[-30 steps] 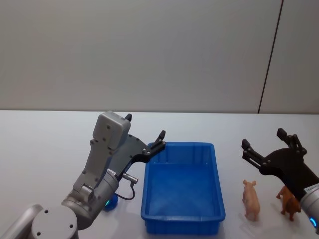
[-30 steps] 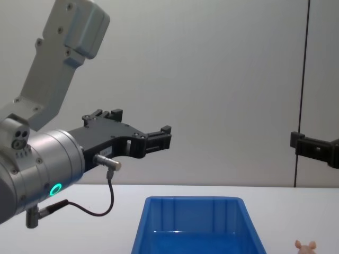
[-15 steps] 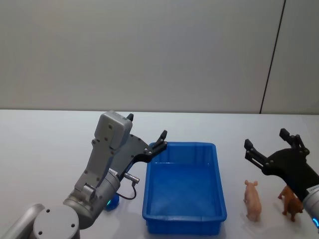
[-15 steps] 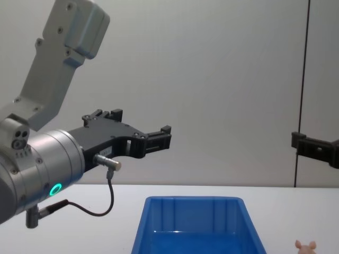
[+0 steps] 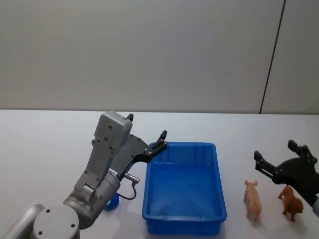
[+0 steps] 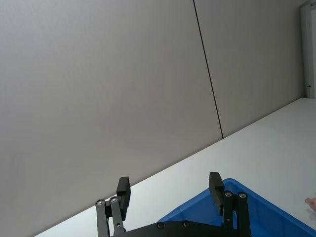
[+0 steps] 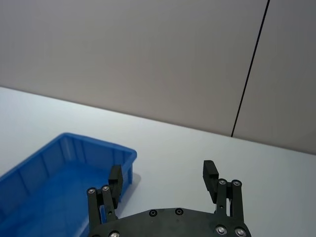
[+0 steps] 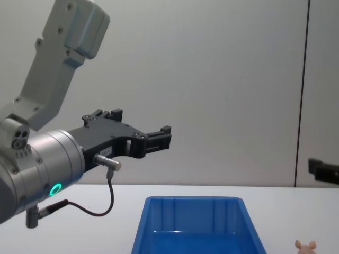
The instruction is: Pick up the two dolls from the table and place them into the box.
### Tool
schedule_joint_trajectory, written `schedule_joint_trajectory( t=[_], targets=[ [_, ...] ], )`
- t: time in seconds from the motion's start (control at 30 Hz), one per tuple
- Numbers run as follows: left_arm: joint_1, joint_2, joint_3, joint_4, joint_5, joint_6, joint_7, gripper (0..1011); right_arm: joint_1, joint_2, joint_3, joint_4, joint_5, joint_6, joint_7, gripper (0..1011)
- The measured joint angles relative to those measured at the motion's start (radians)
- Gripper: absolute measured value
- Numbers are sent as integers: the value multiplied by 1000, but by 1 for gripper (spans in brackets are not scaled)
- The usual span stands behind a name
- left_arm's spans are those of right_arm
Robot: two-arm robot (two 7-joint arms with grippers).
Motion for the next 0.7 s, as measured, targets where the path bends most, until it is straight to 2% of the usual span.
schedule_joint_trajectory(
  t=[0.3,0.7],
  targets=[
    [0,0,0,0,0,0,0,1003,-17,34,18,16,2,79,27,1001],
    [0,0,0,0,0,0,0,1003,-25,55,28,50,-1,178,39,1001]
  ],
)
